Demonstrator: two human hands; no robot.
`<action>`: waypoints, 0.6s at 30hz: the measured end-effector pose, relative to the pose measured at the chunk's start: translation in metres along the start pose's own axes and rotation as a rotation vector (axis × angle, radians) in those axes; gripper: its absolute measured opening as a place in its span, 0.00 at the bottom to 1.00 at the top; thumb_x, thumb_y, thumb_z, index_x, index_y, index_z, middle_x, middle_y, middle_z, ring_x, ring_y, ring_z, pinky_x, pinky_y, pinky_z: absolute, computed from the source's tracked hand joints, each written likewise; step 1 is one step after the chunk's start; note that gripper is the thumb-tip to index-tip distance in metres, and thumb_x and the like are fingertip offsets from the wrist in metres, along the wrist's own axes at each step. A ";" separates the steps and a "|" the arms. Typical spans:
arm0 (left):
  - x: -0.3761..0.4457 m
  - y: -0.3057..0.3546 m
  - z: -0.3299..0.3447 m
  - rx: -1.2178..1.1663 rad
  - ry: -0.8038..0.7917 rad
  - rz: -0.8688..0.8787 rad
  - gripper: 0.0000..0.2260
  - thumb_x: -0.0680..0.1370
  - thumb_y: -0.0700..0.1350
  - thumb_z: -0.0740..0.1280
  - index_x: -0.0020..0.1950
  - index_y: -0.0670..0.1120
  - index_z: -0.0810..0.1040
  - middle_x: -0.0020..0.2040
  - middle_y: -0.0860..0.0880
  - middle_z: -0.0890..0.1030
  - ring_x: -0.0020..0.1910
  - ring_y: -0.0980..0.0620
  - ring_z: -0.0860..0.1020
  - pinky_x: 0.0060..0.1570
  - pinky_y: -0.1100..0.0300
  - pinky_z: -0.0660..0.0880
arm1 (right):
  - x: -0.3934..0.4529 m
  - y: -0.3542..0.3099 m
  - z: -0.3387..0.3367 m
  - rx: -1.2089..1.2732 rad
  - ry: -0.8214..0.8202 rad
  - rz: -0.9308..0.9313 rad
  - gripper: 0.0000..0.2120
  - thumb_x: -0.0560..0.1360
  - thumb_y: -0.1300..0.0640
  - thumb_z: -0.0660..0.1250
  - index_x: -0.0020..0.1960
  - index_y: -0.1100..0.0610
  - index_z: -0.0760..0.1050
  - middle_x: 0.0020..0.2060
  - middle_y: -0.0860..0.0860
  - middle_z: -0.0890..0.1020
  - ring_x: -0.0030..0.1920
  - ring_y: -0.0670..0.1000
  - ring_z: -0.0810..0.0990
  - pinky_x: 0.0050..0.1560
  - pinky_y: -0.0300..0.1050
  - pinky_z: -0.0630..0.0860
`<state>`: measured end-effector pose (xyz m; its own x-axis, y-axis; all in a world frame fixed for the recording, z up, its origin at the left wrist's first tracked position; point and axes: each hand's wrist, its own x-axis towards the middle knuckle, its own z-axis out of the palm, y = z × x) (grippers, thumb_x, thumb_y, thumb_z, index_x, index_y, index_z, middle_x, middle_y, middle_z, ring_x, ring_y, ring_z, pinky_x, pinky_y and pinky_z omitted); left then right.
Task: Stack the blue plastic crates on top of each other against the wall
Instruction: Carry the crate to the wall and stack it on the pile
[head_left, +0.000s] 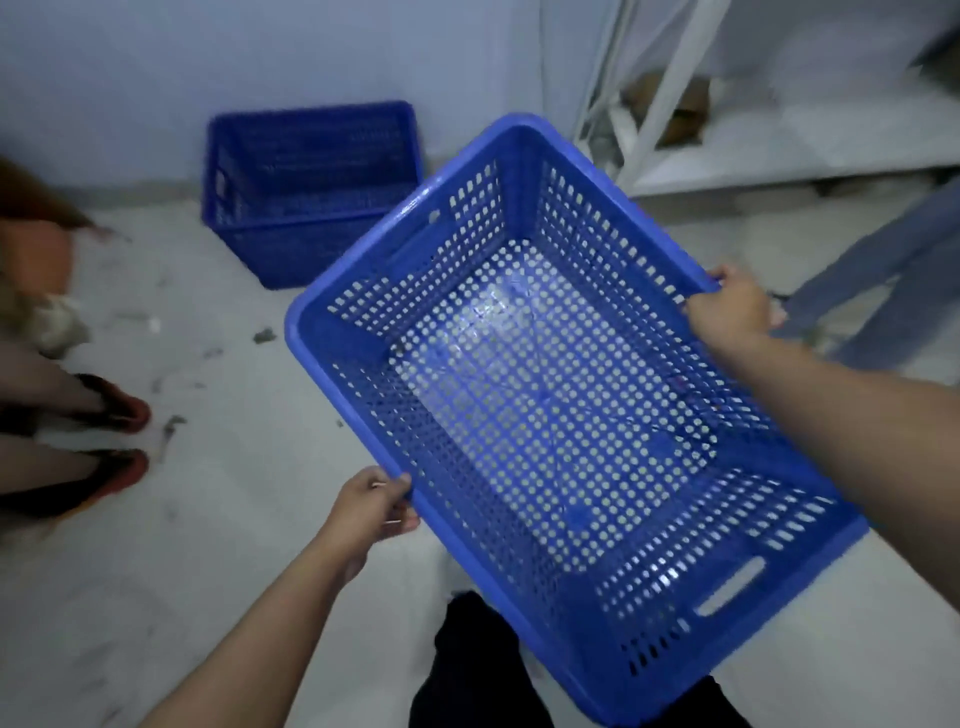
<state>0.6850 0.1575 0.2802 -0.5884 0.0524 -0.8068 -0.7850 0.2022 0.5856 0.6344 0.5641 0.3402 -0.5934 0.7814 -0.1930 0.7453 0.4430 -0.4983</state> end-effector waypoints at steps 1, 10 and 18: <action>-0.011 0.010 -0.010 -0.042 -0.028 0.022 0.04 0.78 0.41 0.65 0.47 0.40 0.73 0.40 0.39 0.80 0.37 0.45 0.80 0.44 0.53 0.82 | -0.005 -0.026 -0.013 -0.012 0.021 -0.034 0.19 0.69 0.58 0.69 0.60 0.53 0.77 0.54 0.59 0.82 0.60 0.63 0.78 0.66 0.57 0.68; -0.057 0.084 -0.063 -0.410 0.003 0.218 0.10 0.77 0.34 0.64 0.56 0.45 0.73 0.49 0.41 0.83 0.40 0.45 0.84 0.41 0.50 0.82 | -0.017 -0.212 -0.065 0.016 0.084 -0.345 0.17 0.69 0.63 0.66 0.56 0.57 0.81 0.54 0.61 0.83 0.59 0.64 0.78 0.60 0.53 0.73; -0.045 0.128 -0.073 -0.549 0.061 0.223 0.09 0.77 0.30 0.62 0.52 0.42 0.75 0.42 0.43 0.85 0.37 0.49 0.86 0.36 0.53 0.83 | 0.011 -0.344 -0.046 -0.106 0.055 -0.645 0.16 0.71 0.67 0.65 0.58 0.59 0.80 0.59 0.62 0.78 0.64 0.64 0.71 0.64 0.51 0.67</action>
<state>0.5966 0.1100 0.3970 -0.7477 -0.0242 -0.6636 -0.6172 -0.3431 0.7080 0.3856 0.4407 0.5478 -0.9172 0.3643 0.1616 0.2724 0.8690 -0.4130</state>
